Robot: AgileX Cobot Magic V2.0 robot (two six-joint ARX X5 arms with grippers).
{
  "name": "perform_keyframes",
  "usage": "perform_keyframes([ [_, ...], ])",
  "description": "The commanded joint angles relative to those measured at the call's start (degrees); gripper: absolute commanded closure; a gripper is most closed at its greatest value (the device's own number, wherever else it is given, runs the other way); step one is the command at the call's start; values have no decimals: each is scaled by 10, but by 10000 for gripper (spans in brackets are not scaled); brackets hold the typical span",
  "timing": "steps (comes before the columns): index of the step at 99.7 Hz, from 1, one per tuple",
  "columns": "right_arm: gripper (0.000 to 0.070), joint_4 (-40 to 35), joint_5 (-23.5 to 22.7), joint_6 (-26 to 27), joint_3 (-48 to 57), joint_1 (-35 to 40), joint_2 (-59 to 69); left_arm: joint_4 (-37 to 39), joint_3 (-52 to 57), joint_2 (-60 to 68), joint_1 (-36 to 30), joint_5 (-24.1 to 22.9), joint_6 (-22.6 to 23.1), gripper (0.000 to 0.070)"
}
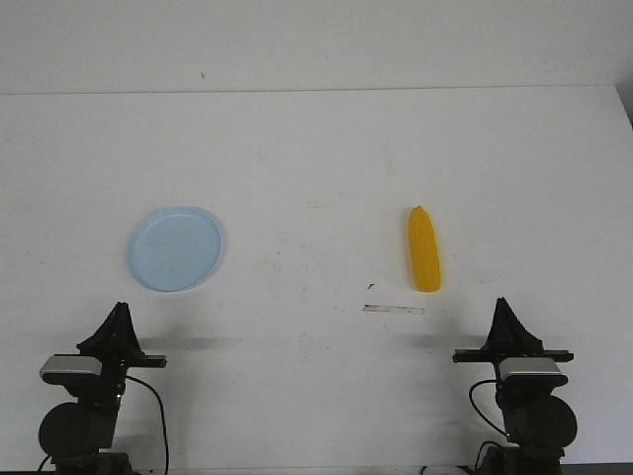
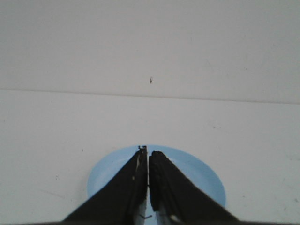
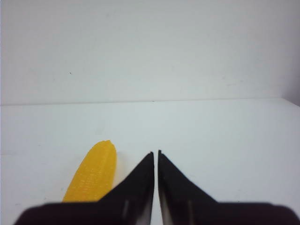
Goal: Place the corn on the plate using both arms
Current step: 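Reach the left gripper forward to the edge of the blue plate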
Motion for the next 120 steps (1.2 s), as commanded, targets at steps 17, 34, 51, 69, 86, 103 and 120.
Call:
perform_keyframes([
  [17,687,7,2,-2,-1,0,1,5,86,49,0,-2,0,698],
  [34,687,7,2,-2,-1,0,1,-35,181,127,0,-2,0,699],
  [51,687,7,2,-2,-1,0,1,-90,290,232,0,-2,-1,699],
  [69,687,7,2,-2,-1,0,1,-154,394,349,0,-2,-1,698],
  [86,687,7,2,-2,-1,0,1,-226,464,445,0,-2,-8,699],
  [103,687,7,2,-2,-1,0,1,-274,509,515,6,5,-91,699],
  [120,687,7,2,-2,-1,0,1,-305,523,569,46,82,-166,699],
])
